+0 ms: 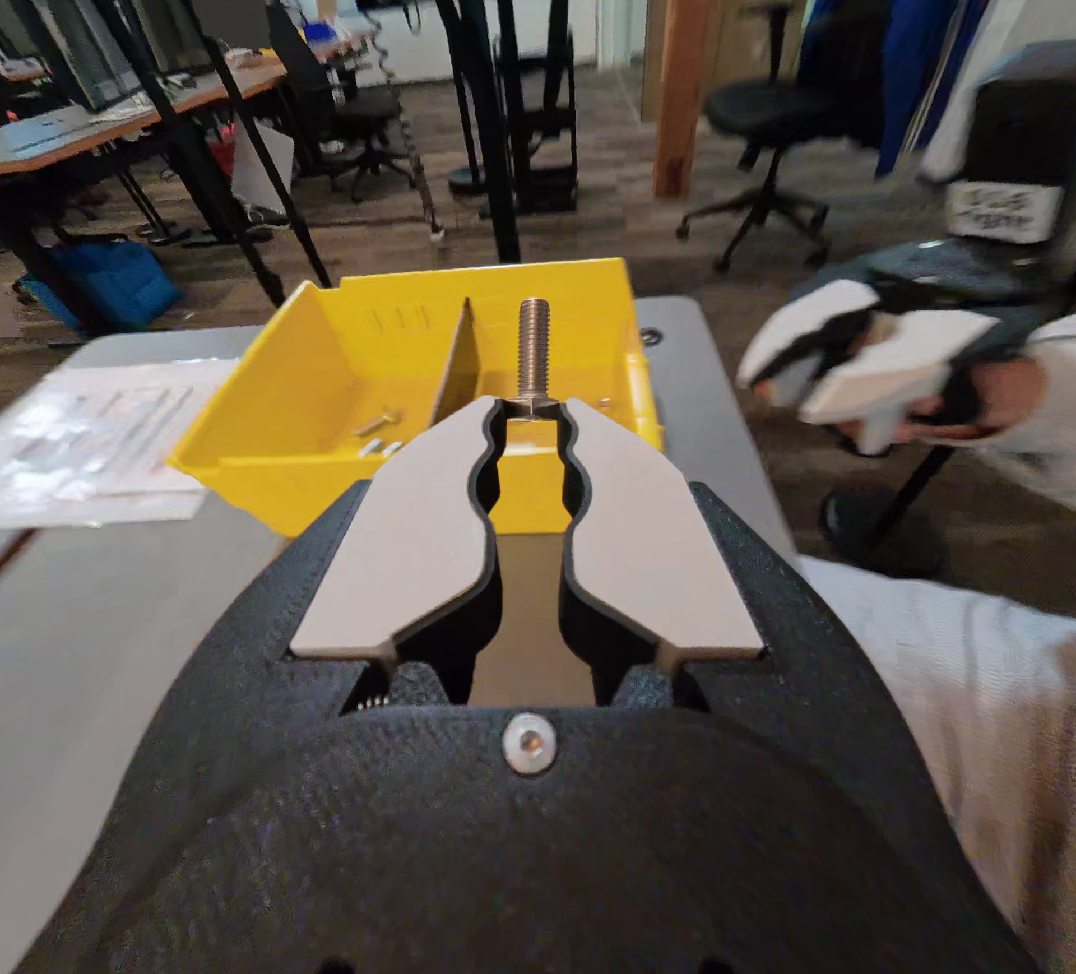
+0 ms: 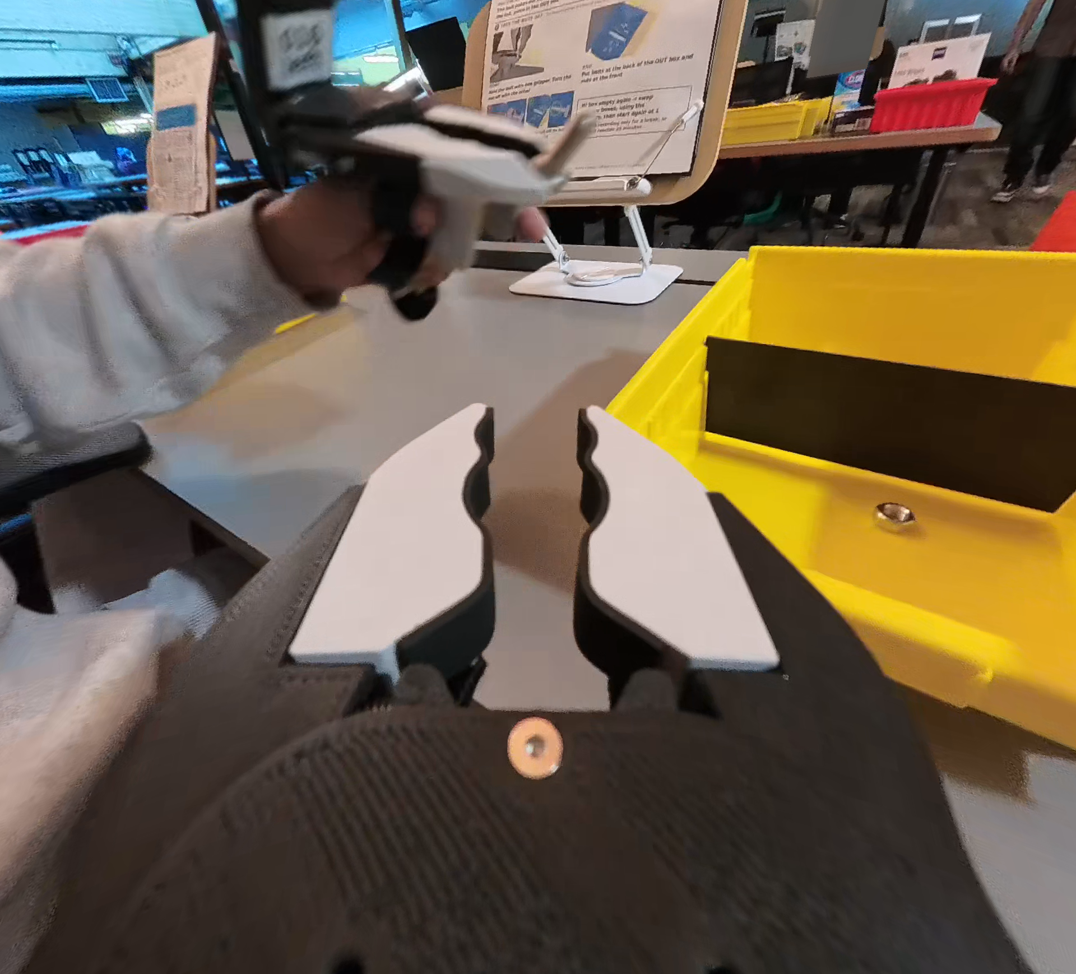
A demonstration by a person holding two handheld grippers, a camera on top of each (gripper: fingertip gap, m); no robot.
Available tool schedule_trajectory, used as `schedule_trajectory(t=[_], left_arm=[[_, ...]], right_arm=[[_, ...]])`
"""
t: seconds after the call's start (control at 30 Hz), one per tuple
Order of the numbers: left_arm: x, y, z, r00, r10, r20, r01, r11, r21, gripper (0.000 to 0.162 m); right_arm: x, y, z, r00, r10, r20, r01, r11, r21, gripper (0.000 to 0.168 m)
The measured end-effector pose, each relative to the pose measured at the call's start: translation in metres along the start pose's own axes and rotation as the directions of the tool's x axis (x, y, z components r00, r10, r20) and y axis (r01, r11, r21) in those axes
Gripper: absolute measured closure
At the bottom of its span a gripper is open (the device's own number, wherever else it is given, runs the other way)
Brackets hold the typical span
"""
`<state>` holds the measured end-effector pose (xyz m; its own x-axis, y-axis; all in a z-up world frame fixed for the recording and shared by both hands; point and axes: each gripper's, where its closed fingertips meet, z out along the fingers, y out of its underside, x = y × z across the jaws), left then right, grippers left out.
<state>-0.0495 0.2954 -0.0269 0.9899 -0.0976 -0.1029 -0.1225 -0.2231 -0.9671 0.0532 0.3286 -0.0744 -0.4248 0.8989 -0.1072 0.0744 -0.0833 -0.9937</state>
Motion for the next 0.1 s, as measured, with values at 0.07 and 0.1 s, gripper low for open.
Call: schedule_trajectory(t=[0.07, 0.1], left_arm=[[-0.025, -0.009, 0.029, 0.996, 0.086, 0.005, -0.085, 0.99, -0.113, 0.145], [-0.038, -0.012, 0.045, 0.993, 0.116, 0.005, -0.114, 0.98, -0.164, 0.145]], right_arm=[[-0.002, -0.001, -0.005, 1.0, 0.012, 0.007, -0.012, 1.0, 0.007, 0.14], [-0.003, -0.002, -0.007, 1.0, 0.01, 0.007, -0.01, 1.0, 0.011, 0.14]])
